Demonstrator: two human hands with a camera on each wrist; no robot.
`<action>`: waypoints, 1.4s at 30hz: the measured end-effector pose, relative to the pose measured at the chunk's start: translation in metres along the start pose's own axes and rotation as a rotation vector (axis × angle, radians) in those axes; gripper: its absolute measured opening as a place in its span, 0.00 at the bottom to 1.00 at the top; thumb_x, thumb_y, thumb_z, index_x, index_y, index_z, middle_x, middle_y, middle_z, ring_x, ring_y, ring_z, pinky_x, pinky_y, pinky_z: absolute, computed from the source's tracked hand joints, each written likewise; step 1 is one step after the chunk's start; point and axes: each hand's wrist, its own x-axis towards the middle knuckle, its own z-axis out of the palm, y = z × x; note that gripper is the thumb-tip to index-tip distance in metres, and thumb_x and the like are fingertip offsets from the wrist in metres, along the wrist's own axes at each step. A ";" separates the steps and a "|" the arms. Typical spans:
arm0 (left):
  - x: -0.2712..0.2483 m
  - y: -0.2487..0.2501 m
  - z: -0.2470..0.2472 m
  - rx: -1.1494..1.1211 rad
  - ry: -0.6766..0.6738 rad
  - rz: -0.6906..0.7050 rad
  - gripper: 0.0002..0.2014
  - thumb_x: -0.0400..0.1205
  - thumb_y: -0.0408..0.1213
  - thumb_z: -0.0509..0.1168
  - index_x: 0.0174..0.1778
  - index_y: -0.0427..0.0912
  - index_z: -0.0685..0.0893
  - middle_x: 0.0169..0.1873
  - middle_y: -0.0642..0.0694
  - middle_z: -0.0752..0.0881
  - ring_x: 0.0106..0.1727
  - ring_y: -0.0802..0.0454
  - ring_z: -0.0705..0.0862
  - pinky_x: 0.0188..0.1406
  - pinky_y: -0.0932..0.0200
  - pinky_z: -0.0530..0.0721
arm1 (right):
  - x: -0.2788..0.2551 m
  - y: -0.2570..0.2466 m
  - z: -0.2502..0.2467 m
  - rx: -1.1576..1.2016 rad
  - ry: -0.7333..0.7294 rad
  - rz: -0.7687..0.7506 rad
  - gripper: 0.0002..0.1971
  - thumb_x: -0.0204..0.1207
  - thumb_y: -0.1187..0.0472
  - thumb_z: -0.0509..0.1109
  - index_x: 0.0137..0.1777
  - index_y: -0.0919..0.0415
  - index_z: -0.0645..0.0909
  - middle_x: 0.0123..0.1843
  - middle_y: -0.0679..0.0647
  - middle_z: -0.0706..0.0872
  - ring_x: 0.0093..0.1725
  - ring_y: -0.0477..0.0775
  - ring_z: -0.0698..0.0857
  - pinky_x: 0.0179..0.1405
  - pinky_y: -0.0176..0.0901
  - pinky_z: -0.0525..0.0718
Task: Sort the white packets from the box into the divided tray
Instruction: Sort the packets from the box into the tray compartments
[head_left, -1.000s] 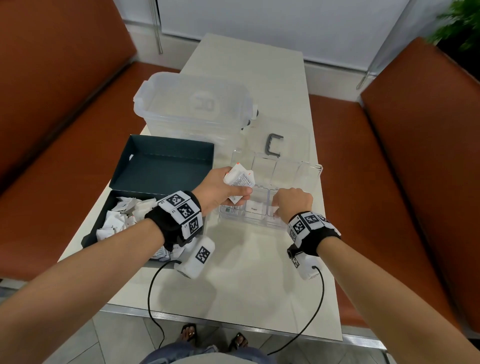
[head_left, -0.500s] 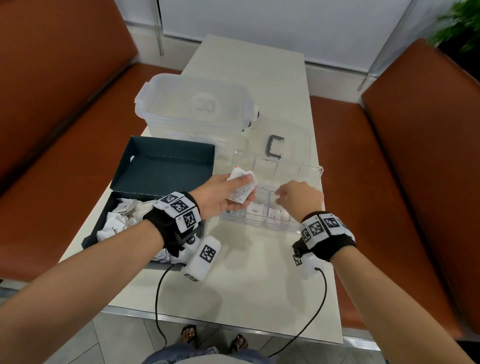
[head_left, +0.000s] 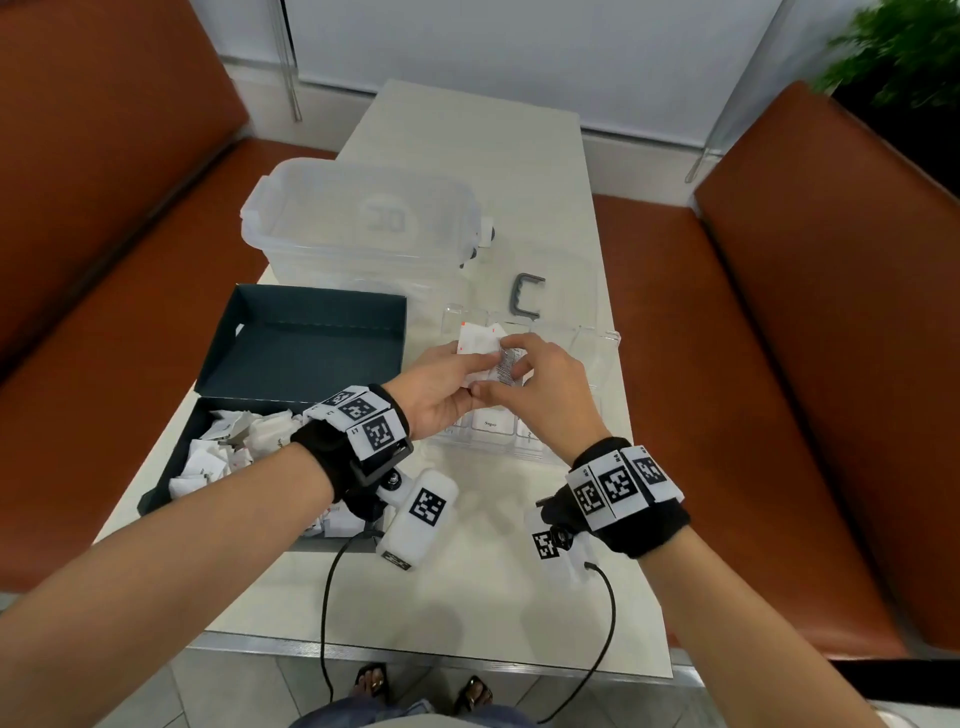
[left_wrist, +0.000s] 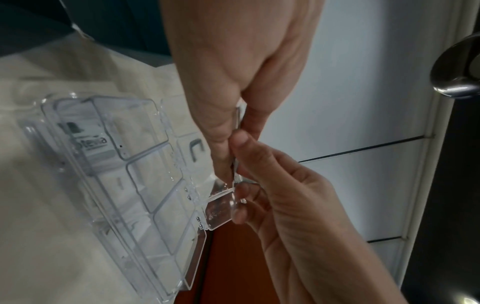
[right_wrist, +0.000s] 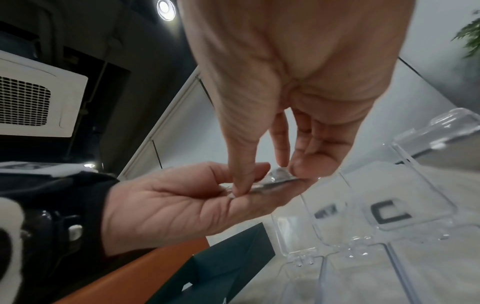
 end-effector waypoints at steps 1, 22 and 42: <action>0.001 0.000 0.002 -0.005 0.004 0.005 0.16 0.85 0.26 0.61 0.70 0.32 0.77 0.59 0.32 0.84 0.41 0.46 0.87 0.34 0.55 0.90 | 0.000 0.000 -0.001 0.017 0.015 0.009 0.28 0.66 0.51 0.81 0.65 0.54 0.78 0.44 0.53 0.84 0.45 0.49 0.82 0.41 0.35 0.75; 0.014 -0.026 0.031 0.122 0.077 0.065 0.17 0.76 0.22 0.73 0.60 0.37 0.82 0.51 0.40 0.86 0.45 0.48 0.85 0.36 0.60 0.88 | -0.009 0.040 -0.046 0.511 -0.026 0.308 0.18 0.76 0.66 0.72 0.65 0.57 0.78 0.43 0.56 0.88 0.38 0.51 0.88 0.41 0.44 0.90; 0.008 0.031 -0.003 0.051 0.159 0.201 0.21 0.78 0.21 0.70 0.67 0.31 0.78 0.48 0.37 0.88 0.43 0.49 0.90 0.35 0.64 0.87 | 0.053 0.020 -0.006 0.107 -0.113 0.113 0.08 0.77 0.70 0.68 0.52 0.68 0.86 0.35 0.59 0.88 0.26 0.44 0.84 0.30 0.33 0.85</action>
